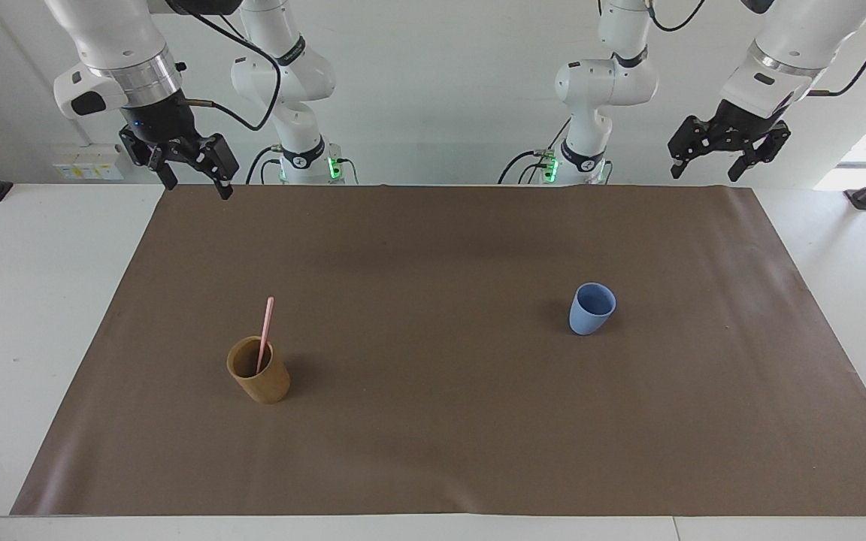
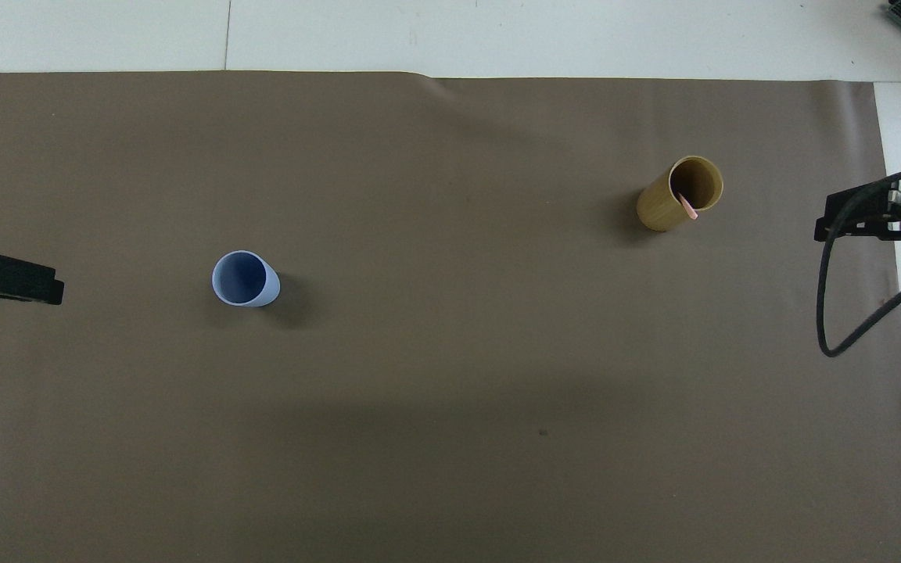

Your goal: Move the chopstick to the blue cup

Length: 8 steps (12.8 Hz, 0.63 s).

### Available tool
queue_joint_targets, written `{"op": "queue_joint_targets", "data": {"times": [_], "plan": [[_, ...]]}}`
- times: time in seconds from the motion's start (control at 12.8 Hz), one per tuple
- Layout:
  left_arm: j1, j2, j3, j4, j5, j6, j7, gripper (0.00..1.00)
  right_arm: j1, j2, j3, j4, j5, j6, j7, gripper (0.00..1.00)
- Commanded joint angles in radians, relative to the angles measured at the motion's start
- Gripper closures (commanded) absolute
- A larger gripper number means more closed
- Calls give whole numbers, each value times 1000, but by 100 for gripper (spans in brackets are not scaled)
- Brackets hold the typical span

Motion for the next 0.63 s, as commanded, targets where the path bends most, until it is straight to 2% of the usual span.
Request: {"op": "queue_joint_targets", "data": {"times": [0.0,0.55], "plan": [[13,-10,-4,-1,0,-9,18,0,-17,4,11,16,5,-21,-26,0],[36,-8,-1,-1,0,-7,16,0,-17,4,11,16,5,-21,-26,0]]}}
